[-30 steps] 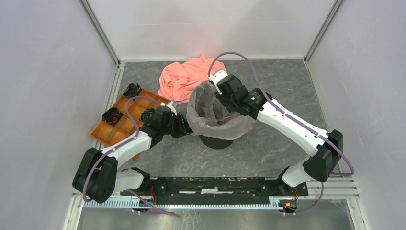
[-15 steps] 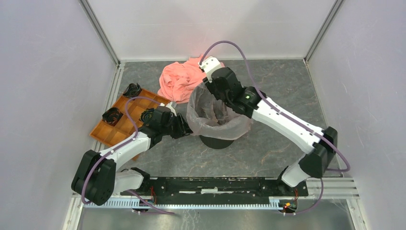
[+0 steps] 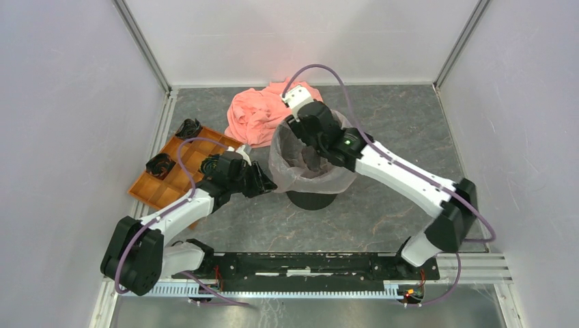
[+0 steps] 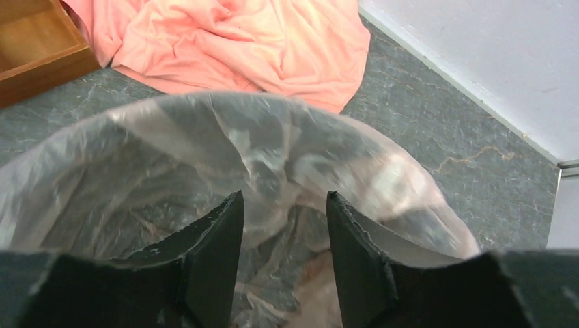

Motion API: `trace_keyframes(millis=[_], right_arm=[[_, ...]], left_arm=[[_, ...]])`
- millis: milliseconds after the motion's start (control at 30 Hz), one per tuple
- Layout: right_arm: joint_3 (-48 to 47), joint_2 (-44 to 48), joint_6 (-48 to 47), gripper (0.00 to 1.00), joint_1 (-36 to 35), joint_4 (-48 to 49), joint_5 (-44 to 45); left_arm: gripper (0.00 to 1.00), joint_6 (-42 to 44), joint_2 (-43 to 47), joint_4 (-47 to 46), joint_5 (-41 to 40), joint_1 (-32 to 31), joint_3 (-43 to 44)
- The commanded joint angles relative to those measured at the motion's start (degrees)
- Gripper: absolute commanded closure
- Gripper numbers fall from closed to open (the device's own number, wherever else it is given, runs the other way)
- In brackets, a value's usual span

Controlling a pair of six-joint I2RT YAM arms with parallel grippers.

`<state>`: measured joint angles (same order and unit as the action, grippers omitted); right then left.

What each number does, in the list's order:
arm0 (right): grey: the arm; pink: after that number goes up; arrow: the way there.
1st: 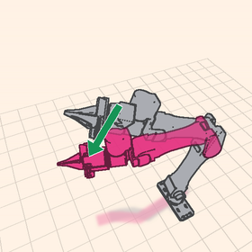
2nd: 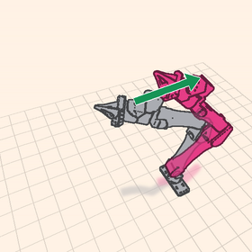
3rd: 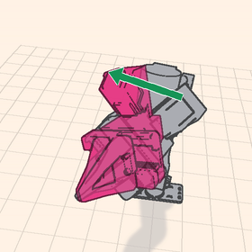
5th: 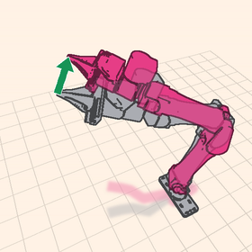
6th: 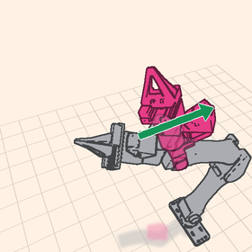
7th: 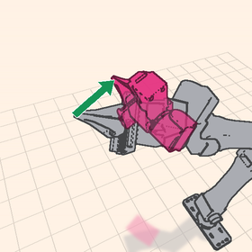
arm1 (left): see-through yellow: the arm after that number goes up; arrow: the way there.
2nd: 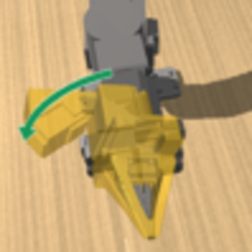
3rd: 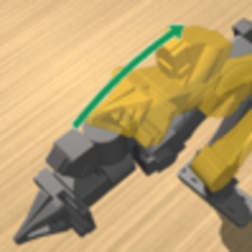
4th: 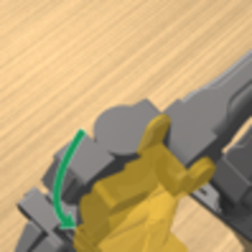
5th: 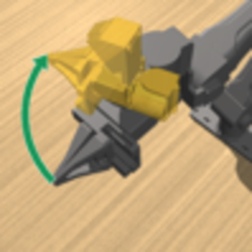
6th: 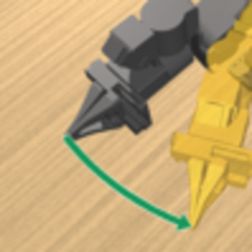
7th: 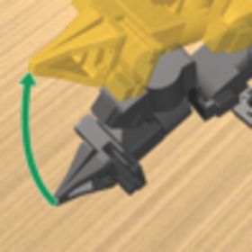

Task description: Put the trash bags into the trash bin

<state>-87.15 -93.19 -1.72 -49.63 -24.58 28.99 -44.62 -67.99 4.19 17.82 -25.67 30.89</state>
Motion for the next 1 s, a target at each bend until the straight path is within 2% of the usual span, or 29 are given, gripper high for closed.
trace_keyframes(millis=[0, 200, 433, 533, 667, 767, 967], right_arm=[[4.9, 9.5, 0.7, 0.44, -0.2, 0.0, -2.6], [13.0, 14.2, 0.4, 0.45, -0.2, 1.1, -3.4], [17.8, 10.2, 3.1, 0.55, -0.2, 2.1, -1.9], [16.6, 6.9, 3.7, 0.58, -0.2, 2.1, -3.6], [9.1, 4.2, 3.5, 0.62, -0.6, -3.7, -0.3], [5.3, 6.1, 2.1, 0.61, -2.1, -5.2, 3.9], [5.2, 7.5, 0.6, 0.47, -2.2, -2.2, -0.3]], left_arm=[[0.58, 2.9, -1.1, -1.8, -0.4, 0.1, 2.0], [0.57, 3.3, -2.5, -3.0, -0.2, 0.1, 2.0], [0.57, 3.3, -2.0, -3.0, -0.1, 0.1, 1.4], [0.58, 3.1, -1.6, -2.9, -0.4, 0.1, 1.2], [0.57, 3.1, -0.9, -2.3, -0.3, 0.1, 1.1], [0.58, 3.3, -0.3, -1.9, -0.8, 0.1, 1.0], [0.57, 3.8, -1.1, -1.9, -1.1, 0.1, 0.9]])
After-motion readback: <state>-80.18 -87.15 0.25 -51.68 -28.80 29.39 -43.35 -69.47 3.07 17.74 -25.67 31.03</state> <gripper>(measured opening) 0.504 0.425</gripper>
